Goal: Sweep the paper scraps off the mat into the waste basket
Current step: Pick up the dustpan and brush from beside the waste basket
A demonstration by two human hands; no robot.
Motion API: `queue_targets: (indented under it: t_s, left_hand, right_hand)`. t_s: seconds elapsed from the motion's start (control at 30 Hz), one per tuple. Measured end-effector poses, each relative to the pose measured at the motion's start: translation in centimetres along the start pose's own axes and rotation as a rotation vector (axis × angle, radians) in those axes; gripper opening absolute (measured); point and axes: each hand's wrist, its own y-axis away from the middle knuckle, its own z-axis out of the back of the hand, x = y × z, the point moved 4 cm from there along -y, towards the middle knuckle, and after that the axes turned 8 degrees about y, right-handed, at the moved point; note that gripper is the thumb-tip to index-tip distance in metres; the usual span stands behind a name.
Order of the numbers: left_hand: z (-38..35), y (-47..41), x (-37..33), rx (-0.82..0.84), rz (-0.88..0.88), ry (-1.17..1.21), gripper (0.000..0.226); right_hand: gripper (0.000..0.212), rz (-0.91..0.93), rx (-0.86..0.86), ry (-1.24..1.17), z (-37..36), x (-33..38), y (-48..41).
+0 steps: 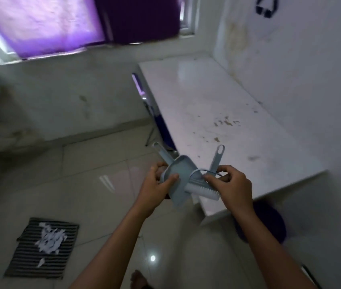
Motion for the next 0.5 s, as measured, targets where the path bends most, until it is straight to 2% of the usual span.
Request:
queue_targets:
  t_s: [0.07, 0.23, 0.37, 0.5]
  left_hand:
    - [5.1, -0.2, -0.5, -0.086, 0.011, 0.025, 0.047]
    - [17.0, 0.5, -1.7, -0.278, 0.026, 0.082, 0.033]
    - [26.8, 2.3, -0.6, -0.517, 0.070, 0.173, 0.030]
    - [35.7, 5.3, 1.9, -0.799, 0.100, 0.266, 0.027]
  right_hand:
    - [0.024, 0.016, 0.059, -0.012, -3.5, 3.1, -0.8]
    - [0.025, 0.141, 0.281, -0.031, -14.5, 11.2, -1.6]
    - [0.035, 0.241, 0.493, -0.008, -24.0, 17.4, -0.6]
    - [0.027, 0.326, 0.733, 0.027, -32.8, 22.9, 1.8]
